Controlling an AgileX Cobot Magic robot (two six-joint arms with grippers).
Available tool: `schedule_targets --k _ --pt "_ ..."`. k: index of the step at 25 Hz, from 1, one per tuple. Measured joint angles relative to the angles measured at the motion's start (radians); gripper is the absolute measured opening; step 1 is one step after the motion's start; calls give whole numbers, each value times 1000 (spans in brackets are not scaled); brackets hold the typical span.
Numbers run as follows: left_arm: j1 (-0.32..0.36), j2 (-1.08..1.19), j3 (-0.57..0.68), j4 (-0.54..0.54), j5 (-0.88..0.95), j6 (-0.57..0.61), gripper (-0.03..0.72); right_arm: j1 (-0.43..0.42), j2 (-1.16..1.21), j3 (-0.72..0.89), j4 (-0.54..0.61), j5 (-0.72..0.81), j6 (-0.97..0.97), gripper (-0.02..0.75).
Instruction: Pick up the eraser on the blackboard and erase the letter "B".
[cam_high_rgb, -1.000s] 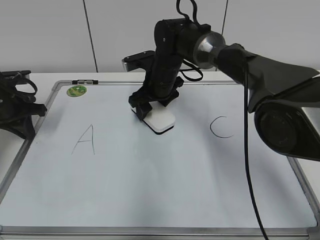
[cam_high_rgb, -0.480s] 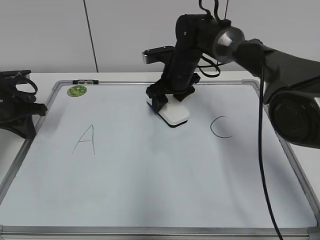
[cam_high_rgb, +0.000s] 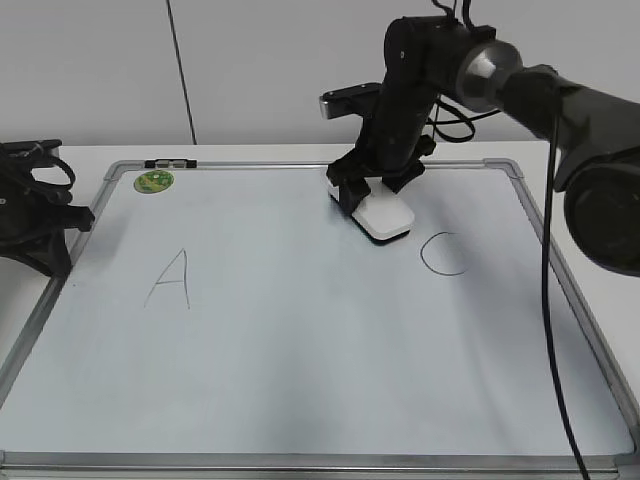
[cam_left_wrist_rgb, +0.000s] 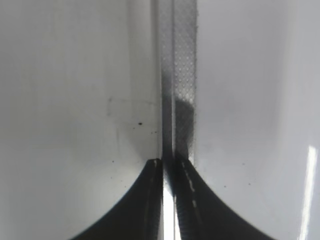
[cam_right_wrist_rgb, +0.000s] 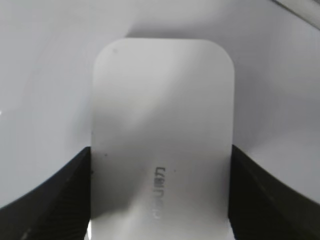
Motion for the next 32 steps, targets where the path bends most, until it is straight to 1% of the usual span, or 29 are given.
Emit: schedule_targets --k 4,8,12,14,16,18,20,23,26,28,32 --pt "0 0 0 -1 0 0 64 -6 -116 38 -13 14 2 536" --pt "0 0 0 -3 -2 0 65 -6 -282 170 -24 12 6 536" --pt "0 0 0 -4 -2 0 67 -6 -410 393 -80 12 48 536" --pt "0 0 0 -4 -2 0 68 -8 -489 547 -123 10 79 536" --pt "0 0 0 -5 -2 0 71 -13 -568 682 -136 5 101 536" --pt "0 0 0 -5 -2 0 72 -26 -652 815 -140 -44 128 536" --pt "0 0 0 -6 -2 0 75 -47 -729 936 -140 -117 158 536" --pt "0 0 0 -6 -2 0 75 -120 -807 1095 -120 -184 191 536" --pt "0 0 0 -8 -2 0 76 -190 -829 1187 -97 -229 199 536" --pt "0 0 0 -7 -2 0 76 -215 -831 1216 -84 -275 199 536" --pt "0 0 0 -14 -2 2 76 -243 -831 1222 -56 -366 201 536"
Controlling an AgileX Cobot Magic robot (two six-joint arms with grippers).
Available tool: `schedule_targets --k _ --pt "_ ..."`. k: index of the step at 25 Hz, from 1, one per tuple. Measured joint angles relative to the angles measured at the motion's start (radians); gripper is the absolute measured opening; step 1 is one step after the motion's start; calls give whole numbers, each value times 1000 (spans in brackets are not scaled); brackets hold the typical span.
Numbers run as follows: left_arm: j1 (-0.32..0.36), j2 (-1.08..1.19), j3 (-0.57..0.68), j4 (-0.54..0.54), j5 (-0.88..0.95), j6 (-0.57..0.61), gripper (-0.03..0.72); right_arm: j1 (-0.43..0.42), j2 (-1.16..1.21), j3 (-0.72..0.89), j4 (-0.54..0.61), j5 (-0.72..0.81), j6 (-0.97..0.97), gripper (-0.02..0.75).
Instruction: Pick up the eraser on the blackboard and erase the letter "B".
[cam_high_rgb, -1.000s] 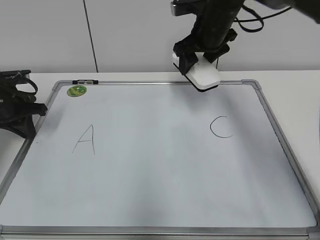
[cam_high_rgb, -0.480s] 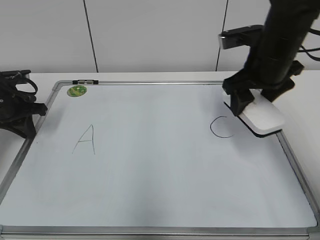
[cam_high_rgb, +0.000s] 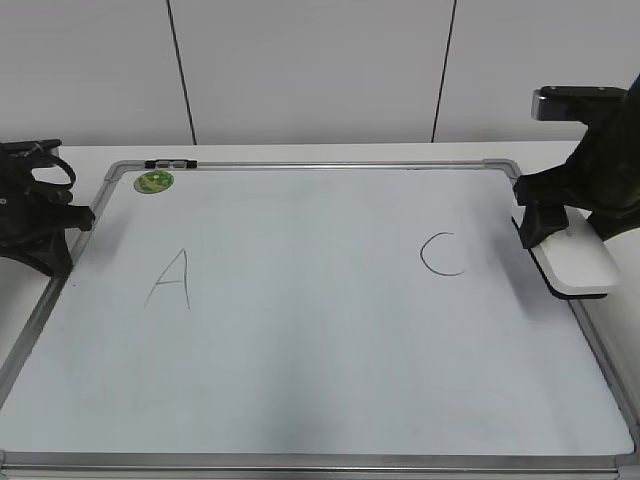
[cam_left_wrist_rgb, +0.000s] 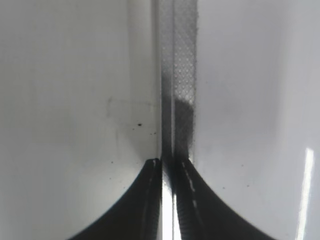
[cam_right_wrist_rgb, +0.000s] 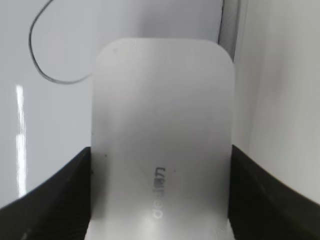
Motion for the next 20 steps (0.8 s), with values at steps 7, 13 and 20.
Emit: schedule_targets --k 7,13,20 --pt "1 0 0 -2 0 0 81 -42 58 0 21 -78 2 536" --pt "1 0 0 -4 0 0 82 -44 131 -30 27 -126 2 535" --pt "1 0 0 -4 0 0 83 -44 219 -107 27 -135 2 535"
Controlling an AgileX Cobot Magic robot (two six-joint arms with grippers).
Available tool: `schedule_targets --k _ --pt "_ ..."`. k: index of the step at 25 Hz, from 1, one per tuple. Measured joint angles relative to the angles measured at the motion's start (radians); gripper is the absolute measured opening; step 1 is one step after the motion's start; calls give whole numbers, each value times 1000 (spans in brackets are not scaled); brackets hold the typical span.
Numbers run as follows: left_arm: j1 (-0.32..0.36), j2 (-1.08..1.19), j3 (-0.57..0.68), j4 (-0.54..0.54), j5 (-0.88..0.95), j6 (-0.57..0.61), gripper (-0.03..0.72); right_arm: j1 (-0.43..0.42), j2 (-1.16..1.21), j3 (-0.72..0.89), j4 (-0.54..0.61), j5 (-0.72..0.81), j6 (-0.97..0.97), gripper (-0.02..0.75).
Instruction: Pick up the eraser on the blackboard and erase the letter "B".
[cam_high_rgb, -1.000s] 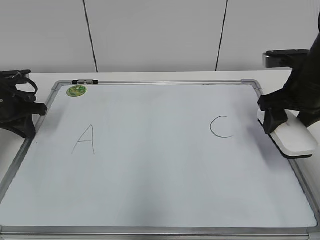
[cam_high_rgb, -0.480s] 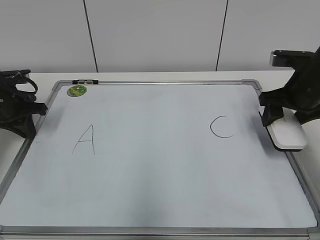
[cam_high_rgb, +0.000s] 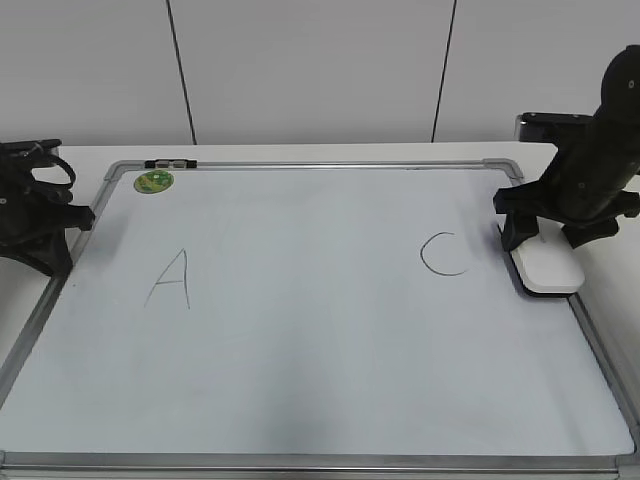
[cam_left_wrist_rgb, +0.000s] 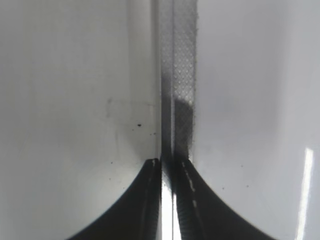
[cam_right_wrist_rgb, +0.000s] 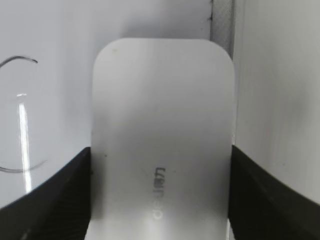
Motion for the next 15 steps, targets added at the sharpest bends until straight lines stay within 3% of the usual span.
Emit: schedule_targets --k 8,15 --pt "0 0 0 0 0 0 84 0 45 -20 0 -2 0 537" --pt "0 0 0 0 0 0 84 0 46 -42 -6 3 0 602"
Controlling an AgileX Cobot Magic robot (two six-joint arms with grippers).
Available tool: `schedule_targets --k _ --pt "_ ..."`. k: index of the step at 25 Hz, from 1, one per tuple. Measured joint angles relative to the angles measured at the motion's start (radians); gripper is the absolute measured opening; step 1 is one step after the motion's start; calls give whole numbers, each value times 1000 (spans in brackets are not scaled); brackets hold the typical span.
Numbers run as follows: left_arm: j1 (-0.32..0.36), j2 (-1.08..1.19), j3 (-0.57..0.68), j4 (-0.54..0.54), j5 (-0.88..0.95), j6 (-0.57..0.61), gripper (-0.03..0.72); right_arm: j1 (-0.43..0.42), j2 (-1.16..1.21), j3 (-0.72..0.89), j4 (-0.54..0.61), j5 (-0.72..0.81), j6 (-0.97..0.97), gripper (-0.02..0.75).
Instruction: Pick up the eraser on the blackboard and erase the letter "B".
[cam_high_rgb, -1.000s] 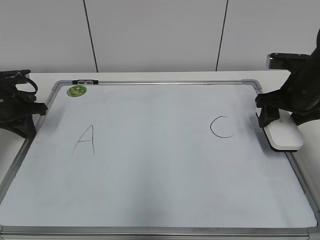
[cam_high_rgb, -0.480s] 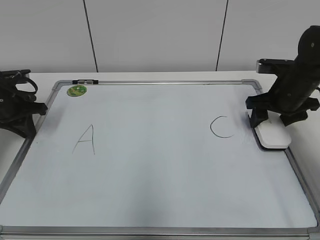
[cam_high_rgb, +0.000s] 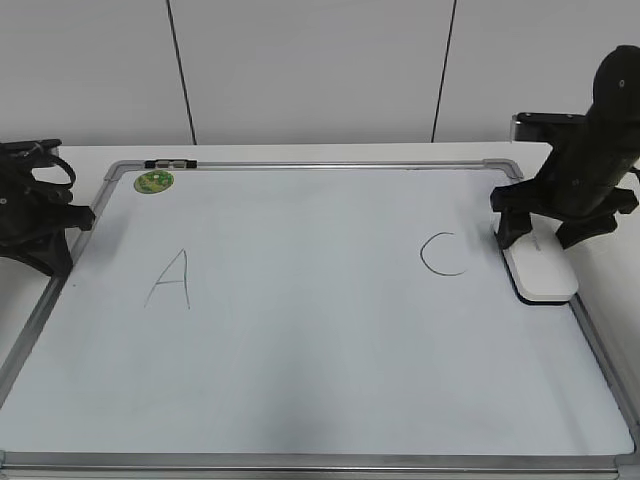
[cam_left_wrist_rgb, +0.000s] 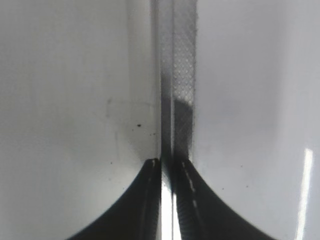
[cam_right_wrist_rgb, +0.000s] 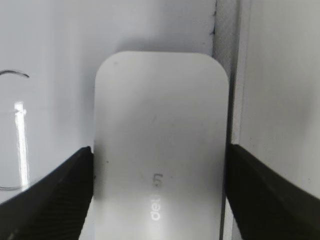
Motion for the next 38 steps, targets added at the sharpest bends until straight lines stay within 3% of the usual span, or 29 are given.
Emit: schedule_targets --k 7,14,16,28,38 --pt "1 4 -14 0 8 0 128 0 0 -144 -4 193 -7 608" --pt "1 33 -145 0 147 0 375 0 -31 -245 -12 354 -52 596" --pt "1 24 -185 0 199 0 407 0 -65 -246 -13 381 -55 596" --pt "1 -194 -202 -17 432 0 425 0 -316 -245 -13 493 -61 595" --pt "1 -665 80 -13 453 0 426 0 -631 10 -1 503 -63 594"
